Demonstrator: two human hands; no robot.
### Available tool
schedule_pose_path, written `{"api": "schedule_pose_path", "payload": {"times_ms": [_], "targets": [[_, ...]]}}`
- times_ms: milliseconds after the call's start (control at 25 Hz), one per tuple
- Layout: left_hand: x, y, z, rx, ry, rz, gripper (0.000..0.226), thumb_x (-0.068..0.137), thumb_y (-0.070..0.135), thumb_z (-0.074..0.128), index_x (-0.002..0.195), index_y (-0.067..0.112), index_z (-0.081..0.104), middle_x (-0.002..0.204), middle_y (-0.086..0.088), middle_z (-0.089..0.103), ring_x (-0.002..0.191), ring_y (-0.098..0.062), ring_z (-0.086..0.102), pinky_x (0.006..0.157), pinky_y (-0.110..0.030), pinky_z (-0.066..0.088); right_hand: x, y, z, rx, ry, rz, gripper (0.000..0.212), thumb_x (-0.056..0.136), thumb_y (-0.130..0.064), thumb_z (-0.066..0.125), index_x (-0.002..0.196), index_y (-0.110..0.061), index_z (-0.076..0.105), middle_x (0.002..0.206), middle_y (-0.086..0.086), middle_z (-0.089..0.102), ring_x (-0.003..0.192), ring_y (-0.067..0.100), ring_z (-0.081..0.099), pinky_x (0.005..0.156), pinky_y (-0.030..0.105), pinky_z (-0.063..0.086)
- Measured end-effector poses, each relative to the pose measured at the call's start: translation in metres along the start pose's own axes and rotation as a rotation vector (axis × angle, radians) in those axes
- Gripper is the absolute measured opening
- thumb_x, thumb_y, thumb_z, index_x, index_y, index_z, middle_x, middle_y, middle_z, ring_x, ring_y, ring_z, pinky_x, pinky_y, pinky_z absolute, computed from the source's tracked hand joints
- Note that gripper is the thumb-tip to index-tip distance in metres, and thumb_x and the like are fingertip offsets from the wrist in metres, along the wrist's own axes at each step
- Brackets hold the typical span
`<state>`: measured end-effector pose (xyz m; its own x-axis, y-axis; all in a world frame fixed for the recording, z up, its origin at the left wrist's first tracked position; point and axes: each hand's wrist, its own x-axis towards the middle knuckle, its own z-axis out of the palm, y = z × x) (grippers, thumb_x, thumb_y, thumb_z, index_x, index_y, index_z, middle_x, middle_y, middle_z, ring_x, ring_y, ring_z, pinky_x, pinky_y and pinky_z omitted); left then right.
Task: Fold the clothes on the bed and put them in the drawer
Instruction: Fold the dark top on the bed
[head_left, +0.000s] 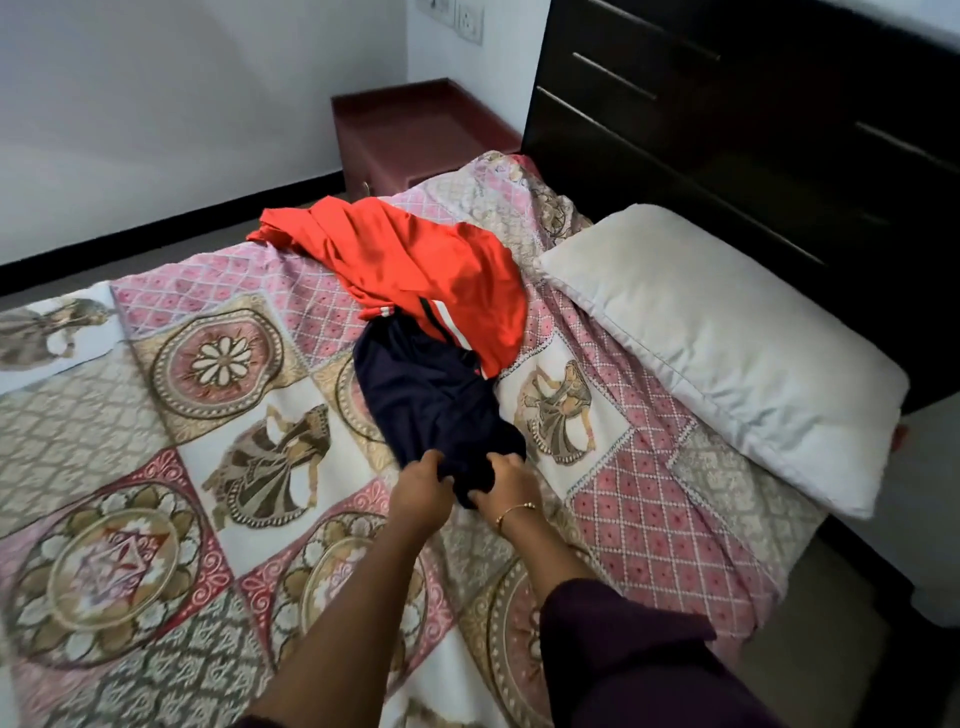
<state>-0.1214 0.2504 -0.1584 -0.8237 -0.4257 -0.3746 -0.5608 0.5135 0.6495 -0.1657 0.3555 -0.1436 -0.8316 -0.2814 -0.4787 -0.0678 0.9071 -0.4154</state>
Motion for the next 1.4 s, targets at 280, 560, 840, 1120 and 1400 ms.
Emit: {"api": "schedule_pose_path", "payload": {"times_ms": [280, 560, 840, 1120, 1400], "targets": [[0.039, 0.026, 0.026, -0.959, 0.037, -0.450, 0.038, 0.094, 0.038, 0.054, 0.115, 0.008, 0.047, 0.102, -0.009, 0.059, 0.089, -0.023, 0.059, 0.078, -0.039, 0.052, 0.039, -0.006, -0.026, 0.614, -0.079, 0.063, 0.021, 0.087, -0.006, 0.053, 0.101, 0.001, 0.067, 0.097, 0.015, 0.066, 0.100, 0.034, 0.060, 0.084, 0.037, 0.047], [0.004, 0.148, -0.042, -1.432, -0.002, -0.332, 0.056, 0.090, 0.063, 0.037, 0.081, 0.013, 0.059, 0.056, -0.001, 0.054, 0.048, -0.011, 0.046, 0.044, -0.017, 0.036, 0.002, -0.044, -0.166, 1.466, -0.240, -0.095, 0.031, 0.094, -0.004, 0.035, 0.077, -0.011, 0.060, 0.054, -0.001, 0.063, 0.047, 0.009, 0.059, 0.047, 0.019, 0.045], [-0.057, 0.279, -0.167, -1.284, 0.276, -0.028, 0.036, 0.097, 0.000, 0.027, 0.068, 0.008, 0.047, 0.047, -0.006, 0.049, 0.039, -0.011, 0.050, 0.045, -0.014, 0.039, -0.060, -0.082, -0.297, 1.385, -0.298, -0.303, 0.031, 0.099, -0.014, 0.033, 0.078, -0.007, 0.055, 0.046, 0.001, 0.058, 0.036, 0.006, 0.054, 0.038, 0.016, 0.042], [-0.195, 0.333, -0.258, -1.076, 0.267, 0.258, 0.032, 0.090, 0.010, 0.039, 0.062, 0.012, 0.054, 0.048, -0.001, 0.054, 0.044, -0.012, 0.051, 0.048, -0.020, 0.040, -0.094, -0.103, -0.326, 0.526, -0.046, -0.665, 0.049, 0.089, -0.013, 0.053, 0.136, -0.005, 0.041, 0.116, 0.003, 0.043, 0.111, 0.012, 0.045, 0.095, 0.019, 0.035], [-0.276, 0.321, -0.313, -1.204, 0.489, 0.355, 0.043, 0.092, 0.017, 0.040, 0.051, 0.015, 0.053, 0.042, 0.003, 0.049, 0.042, -0.011, 0.048, 0.051, -0.023, 0.038, -0.146, -0.142, -0.317, 0.607, -0.272, -0.661, 0.022, 0.094, -0.009, 0.047, 0.077, -0.012, 0.060, 0.071, 0.012, 0.056, 0.065, 0.019, 0.049, 0.055, 0.031, 0.040]]}}
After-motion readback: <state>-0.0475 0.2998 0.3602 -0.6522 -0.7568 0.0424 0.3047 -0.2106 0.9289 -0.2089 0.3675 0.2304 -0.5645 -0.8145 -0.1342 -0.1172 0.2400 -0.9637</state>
